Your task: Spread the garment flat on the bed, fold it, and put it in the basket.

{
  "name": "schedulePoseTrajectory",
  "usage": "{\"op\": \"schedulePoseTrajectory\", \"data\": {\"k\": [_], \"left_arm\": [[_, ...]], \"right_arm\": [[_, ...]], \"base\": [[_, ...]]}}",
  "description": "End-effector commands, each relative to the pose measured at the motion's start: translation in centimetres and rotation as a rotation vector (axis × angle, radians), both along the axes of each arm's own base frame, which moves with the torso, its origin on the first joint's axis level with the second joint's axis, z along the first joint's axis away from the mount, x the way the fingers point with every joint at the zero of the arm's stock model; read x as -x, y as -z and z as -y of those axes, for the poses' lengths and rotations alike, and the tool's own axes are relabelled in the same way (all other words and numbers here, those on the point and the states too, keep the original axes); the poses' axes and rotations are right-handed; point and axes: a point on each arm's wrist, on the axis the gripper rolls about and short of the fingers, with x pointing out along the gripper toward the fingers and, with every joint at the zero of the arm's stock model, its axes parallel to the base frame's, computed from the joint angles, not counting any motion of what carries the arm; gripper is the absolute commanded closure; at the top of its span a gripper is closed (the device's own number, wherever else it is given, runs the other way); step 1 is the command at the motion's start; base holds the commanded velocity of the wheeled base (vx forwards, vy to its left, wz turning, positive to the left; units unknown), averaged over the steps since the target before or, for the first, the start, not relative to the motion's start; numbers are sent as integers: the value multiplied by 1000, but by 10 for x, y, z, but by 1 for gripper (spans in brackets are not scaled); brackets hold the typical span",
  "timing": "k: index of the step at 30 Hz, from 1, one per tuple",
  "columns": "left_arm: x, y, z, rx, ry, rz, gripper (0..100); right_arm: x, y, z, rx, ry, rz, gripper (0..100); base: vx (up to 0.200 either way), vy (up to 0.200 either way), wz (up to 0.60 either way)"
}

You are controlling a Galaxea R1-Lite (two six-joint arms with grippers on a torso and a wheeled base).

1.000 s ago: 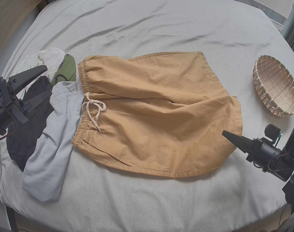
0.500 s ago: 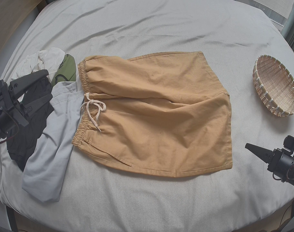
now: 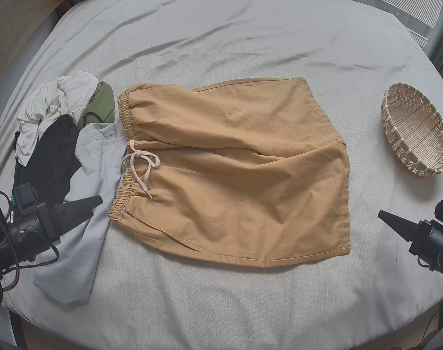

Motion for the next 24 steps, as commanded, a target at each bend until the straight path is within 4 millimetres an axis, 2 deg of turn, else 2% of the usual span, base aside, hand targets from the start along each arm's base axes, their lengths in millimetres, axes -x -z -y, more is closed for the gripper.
{"op": "schedulePoseTrajectory", "data": {"k": [1, 10, 24], "left_arm": [[-7, 21, 4, -1, 20, -104, 0], [-23, 34, 7, -16, -7, -163, 0], [-64, 40, 8, -22, -14, -177, 0]], "right_arm": [[-2, 2, -1, 3, -4, -12, 0], [-2, 1, -1, 3, -4, -9, 0], [-4, 2, -1, 4, -6, -14, 0]], "base": [[0, 0, 0], [0, 0, 0], [0, 0, 0]]}}
